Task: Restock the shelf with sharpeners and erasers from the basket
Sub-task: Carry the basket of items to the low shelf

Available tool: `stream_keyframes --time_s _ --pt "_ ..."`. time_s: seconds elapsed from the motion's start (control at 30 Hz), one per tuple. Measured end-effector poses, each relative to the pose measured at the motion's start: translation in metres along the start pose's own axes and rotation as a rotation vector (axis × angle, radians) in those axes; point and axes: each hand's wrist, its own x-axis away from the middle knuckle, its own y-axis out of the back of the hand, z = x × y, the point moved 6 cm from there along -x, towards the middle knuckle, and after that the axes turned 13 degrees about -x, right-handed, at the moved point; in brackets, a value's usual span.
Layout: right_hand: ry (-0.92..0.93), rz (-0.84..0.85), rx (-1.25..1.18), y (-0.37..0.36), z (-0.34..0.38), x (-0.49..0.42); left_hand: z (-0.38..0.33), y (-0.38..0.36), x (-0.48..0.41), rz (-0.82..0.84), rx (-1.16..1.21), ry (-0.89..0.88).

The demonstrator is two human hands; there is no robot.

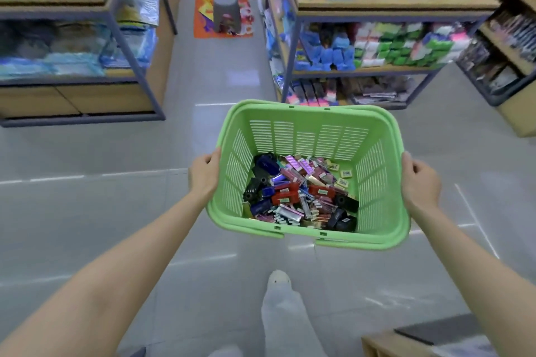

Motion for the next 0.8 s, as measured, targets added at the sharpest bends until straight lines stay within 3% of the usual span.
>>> stream_keyframes --time_s 0.33,0.8 --pt "0.054 0.151 0.006 -0.130 0.080 -0.167 -0.044 0.004 -0.153 -0.106 0.076 0.115" --pt "0.105 0.238 0.063 -0.380 0.241 -0.371 -0.106 0.071 -0.454 -0.196 0.105 0.192"
